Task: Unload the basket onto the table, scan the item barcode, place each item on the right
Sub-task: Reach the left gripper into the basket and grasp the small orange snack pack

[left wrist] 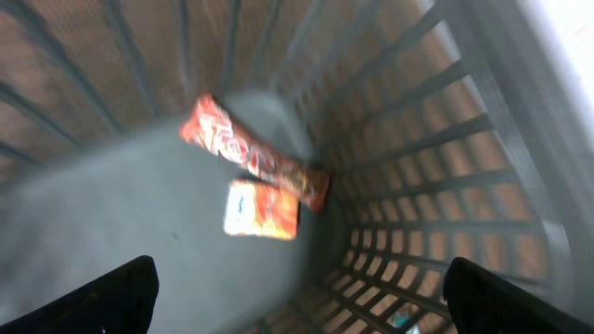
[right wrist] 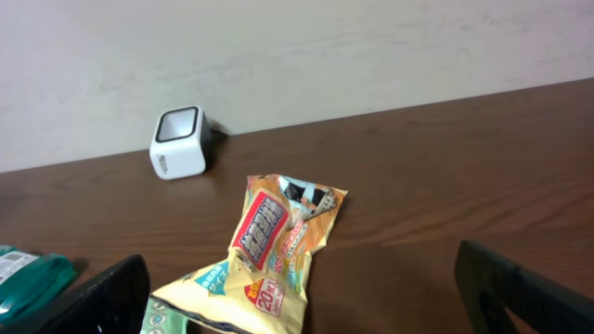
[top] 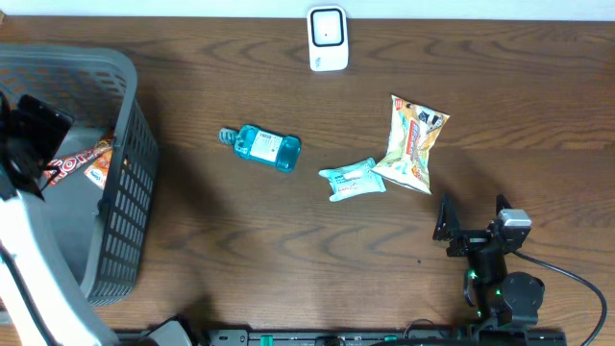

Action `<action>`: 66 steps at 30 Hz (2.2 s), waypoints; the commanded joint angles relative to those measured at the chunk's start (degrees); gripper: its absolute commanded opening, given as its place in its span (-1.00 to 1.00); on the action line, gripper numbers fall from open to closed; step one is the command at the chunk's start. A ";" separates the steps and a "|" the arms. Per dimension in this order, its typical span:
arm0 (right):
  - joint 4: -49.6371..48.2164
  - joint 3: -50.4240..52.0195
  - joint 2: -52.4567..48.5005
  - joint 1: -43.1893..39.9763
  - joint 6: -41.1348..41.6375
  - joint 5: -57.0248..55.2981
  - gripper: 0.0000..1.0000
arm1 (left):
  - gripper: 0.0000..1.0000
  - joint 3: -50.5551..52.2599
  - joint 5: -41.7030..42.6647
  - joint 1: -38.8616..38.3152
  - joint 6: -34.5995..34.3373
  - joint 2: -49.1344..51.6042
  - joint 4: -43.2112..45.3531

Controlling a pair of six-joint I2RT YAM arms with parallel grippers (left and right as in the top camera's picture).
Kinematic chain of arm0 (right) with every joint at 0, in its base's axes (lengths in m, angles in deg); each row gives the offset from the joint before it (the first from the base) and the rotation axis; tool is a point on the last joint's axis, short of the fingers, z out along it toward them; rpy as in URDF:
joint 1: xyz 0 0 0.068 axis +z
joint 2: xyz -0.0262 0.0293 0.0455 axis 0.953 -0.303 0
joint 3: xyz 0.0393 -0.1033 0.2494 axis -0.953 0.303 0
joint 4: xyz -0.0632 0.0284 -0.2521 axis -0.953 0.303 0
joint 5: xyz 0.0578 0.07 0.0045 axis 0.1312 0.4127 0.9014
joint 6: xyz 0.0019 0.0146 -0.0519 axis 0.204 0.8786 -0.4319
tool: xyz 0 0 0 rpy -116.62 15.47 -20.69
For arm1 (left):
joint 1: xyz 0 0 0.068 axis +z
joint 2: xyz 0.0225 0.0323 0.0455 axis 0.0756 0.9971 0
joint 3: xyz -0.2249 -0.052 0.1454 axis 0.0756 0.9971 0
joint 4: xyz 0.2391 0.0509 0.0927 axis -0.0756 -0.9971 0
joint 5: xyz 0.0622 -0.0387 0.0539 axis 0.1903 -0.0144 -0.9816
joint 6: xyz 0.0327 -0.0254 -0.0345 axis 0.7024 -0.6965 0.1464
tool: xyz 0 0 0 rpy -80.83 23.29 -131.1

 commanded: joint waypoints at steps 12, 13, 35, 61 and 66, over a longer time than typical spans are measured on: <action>0.13 0.09 0.31 0.20 0.42 -0.24 0.98 | 0.86 -0.44 5.90 2.10 -0.61 27.23 -3.32; 0.13 0.09 0.31 0.20 0.42 -0.26 0.99 | 0.86 -0.44 5.16 2.10 -0.59 28.22 -3.26; 0.13 0.09 0.31 0.20 0.42 -0.24 0.99 | 0.52 2.60 0.66 1.99 -0.22 32.87 5.60; 0.13 0.09 0.31 0.20 0.42 -0.24 0.98 | -0.86 4.63 0.61 2.10 1.16 23.10 6.95; 0.13 0.09 0.31 0.20 0.42 -0.24 0.99 | -0.86 4.35 0.22 2.10 1.07 9.81 8.09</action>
